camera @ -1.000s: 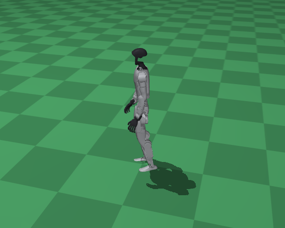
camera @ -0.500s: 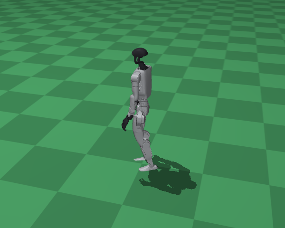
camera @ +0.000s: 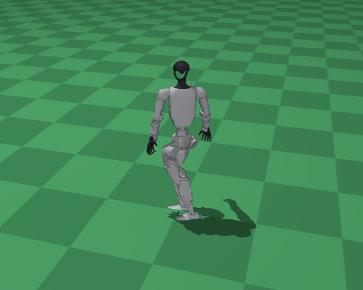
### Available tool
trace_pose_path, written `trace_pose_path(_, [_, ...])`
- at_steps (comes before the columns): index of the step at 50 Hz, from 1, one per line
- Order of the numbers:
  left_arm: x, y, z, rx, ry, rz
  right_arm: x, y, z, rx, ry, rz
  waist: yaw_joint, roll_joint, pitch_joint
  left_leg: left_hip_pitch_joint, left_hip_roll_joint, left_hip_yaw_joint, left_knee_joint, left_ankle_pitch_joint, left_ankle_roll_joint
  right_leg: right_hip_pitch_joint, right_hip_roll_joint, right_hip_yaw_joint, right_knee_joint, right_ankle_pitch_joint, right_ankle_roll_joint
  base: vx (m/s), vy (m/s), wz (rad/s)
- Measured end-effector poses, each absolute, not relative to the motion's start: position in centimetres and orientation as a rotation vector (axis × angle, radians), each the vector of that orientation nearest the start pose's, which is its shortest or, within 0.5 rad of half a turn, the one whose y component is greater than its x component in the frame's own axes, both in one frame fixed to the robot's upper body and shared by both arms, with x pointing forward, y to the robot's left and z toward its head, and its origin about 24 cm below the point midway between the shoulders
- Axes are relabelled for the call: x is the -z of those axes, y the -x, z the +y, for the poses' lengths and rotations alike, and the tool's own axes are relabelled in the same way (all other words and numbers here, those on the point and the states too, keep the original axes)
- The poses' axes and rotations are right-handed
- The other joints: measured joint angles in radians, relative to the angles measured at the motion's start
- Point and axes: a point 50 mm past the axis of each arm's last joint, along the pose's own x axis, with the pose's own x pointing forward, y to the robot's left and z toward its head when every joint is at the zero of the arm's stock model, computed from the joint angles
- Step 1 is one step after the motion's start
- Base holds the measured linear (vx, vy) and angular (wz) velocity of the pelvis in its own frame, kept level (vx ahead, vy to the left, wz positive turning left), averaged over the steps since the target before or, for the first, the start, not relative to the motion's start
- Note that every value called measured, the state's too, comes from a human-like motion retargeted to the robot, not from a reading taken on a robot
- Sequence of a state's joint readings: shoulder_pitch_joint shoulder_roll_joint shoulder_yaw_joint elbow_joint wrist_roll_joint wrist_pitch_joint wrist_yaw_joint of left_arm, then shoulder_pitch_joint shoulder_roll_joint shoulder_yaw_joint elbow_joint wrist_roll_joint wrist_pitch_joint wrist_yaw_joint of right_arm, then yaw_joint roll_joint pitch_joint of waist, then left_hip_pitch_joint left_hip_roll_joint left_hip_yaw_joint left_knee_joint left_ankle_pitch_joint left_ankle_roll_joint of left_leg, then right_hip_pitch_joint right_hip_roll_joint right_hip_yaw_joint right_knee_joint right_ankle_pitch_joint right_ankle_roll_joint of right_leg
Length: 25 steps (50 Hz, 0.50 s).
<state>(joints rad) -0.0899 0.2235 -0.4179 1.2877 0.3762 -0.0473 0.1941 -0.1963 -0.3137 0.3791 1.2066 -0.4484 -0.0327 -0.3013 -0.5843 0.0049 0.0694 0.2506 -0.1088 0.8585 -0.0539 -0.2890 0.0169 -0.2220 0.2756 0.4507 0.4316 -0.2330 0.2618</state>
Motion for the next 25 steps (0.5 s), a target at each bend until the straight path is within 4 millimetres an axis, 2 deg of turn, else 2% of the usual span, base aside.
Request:
trace_pose_path(7, [15.7,-12.4,21.1,0.310,-0.822,1.060,12.7,-17.8,-23.7,-0.143,0.967,0.855,-0.031,-0.017,-0.002,0.006,0.003,0.052,0.001,0.012,-0.012,-0.040,0.050,-0.039,0.076,0.031,0.000,0.01,-0.10,-0.51])
trace_pose_path(25, [15.7,-11.5,22.2,0.311,-0.731,1.115,13.2,-17.6,-21.9,-0.153,0.770,0.875,-0.016,-0.077,-0.021,0.004,0.024,0.097,0.005,0.043,-0.020,-0.080,0.101,-0.139,0.105,0.131,0.000,-0.01,-0.05,-0.20])
